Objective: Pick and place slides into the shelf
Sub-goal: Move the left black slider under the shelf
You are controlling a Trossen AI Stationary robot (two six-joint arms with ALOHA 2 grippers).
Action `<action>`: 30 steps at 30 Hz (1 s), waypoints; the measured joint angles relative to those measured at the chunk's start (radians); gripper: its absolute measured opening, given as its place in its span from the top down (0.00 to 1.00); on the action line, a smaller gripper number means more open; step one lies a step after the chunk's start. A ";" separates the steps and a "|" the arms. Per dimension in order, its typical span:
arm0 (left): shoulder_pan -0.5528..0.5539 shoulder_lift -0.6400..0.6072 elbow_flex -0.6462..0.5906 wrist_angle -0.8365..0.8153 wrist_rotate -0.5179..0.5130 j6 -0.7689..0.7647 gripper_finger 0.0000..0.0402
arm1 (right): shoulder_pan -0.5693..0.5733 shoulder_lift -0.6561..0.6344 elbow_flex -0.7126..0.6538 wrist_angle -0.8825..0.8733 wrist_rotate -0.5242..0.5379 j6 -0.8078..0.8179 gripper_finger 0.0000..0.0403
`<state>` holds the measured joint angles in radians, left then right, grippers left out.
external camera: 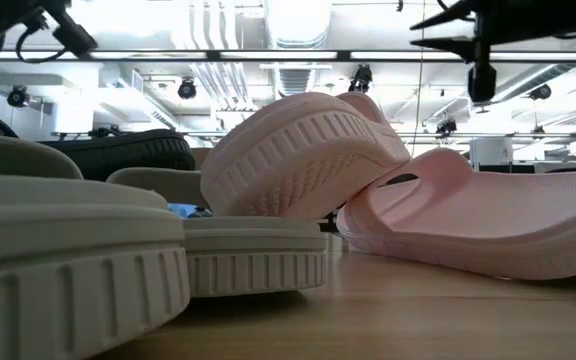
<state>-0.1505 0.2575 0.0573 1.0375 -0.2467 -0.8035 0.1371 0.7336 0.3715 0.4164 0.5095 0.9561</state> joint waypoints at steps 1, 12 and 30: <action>0.000 -0.001 0.001 0.029 0.000 0.000 0.82 | 0.000 0.018 0.016 0.000 0.000 -0.011 0.83; 0.000 -0.020 0.009 0.157 -0.124 0.013 0.82 | 0.000 0.173 0.144 0.000 0.006 -0.040 0.83; 0.000 0.158 0.006 0.149 -0.180 0.085 0.82 | 0.000 0.365 0.277 -0.015 0.003 0.005 0.83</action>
<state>-0.1505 0.4159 0.0631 1.1862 -0.4266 -0.7185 0.1371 1.0981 0.6488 0.4011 0.5124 0.9607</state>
